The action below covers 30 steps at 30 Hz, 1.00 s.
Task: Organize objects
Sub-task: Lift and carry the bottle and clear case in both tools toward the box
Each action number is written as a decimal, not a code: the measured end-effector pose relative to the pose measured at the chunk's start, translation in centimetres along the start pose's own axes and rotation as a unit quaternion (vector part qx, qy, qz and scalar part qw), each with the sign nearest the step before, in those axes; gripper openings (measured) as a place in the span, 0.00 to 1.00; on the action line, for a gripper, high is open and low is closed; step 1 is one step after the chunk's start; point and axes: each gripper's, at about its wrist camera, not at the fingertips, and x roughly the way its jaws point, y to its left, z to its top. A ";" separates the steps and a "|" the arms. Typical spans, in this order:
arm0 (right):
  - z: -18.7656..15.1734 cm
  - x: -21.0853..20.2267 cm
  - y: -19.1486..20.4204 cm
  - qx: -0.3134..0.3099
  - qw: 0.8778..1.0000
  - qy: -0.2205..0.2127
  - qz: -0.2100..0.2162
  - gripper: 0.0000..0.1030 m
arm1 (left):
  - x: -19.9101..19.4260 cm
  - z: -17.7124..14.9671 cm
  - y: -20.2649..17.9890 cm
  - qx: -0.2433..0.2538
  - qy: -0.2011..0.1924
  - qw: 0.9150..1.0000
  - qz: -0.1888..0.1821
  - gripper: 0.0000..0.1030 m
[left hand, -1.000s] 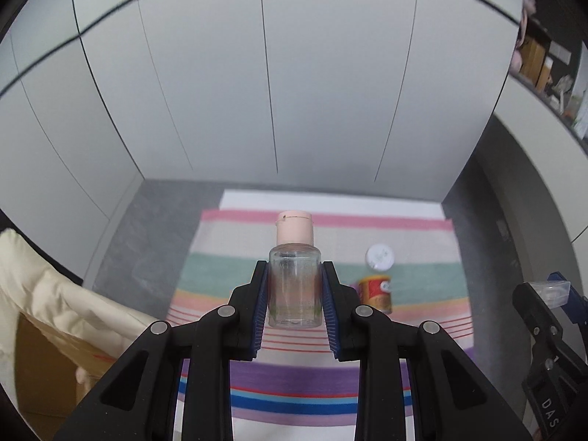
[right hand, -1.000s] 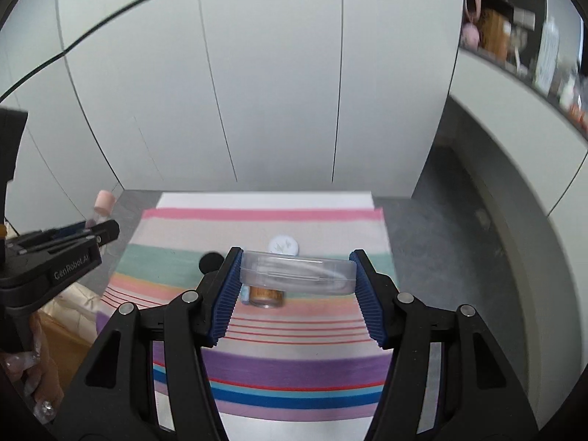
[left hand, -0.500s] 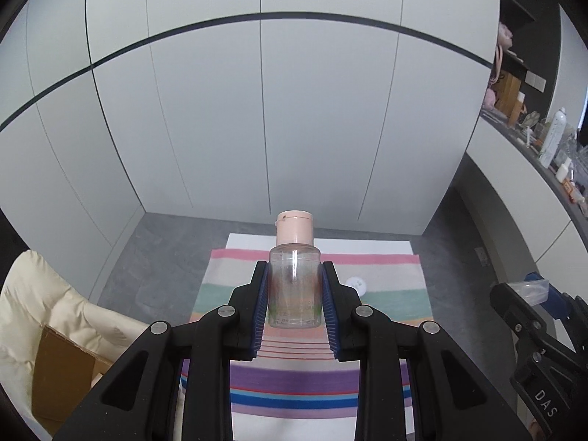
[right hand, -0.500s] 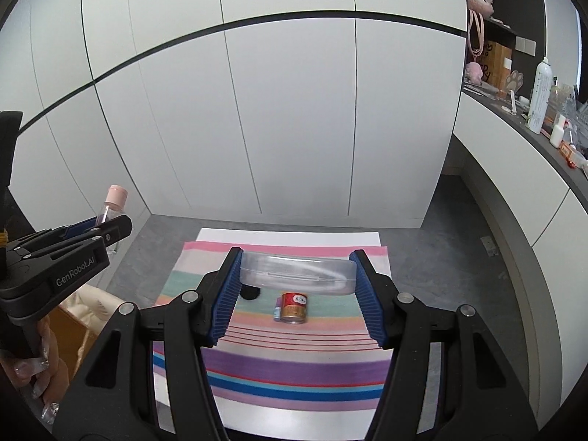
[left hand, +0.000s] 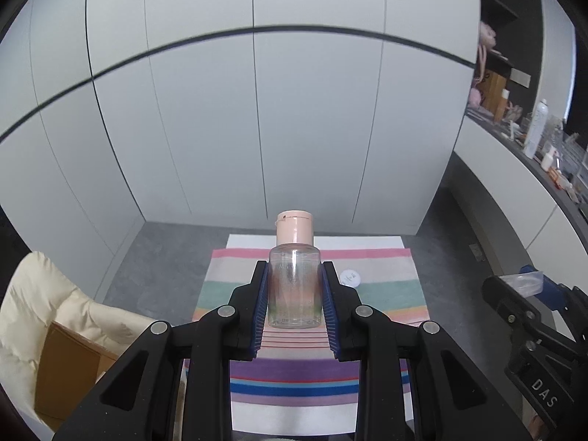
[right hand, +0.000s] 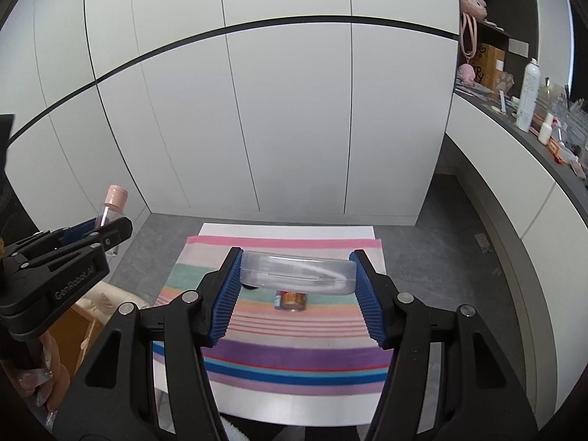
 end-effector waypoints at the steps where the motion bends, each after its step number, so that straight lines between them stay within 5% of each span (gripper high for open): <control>1: -0.5 -0.6 0.0 0.001 1.000 0.000 0.006 0.59 | -0.9 -0.6 -0.1 0.005 -0.005 1.000 -0.002 0.27; 14: -6.6 -5.4 0.7 0.002 1.000 0.006 0.007 0.59 | -6.7 -8.4 1.3 -0.009 0.018 1.000 -0.021 0.27; 30: -17.5 -9.3 -0.1 0.014 0.996 0.082 0.013 0.59 | -10.0 -15.6 3.2 -0.007 0.033 0.999 -0.012 0.27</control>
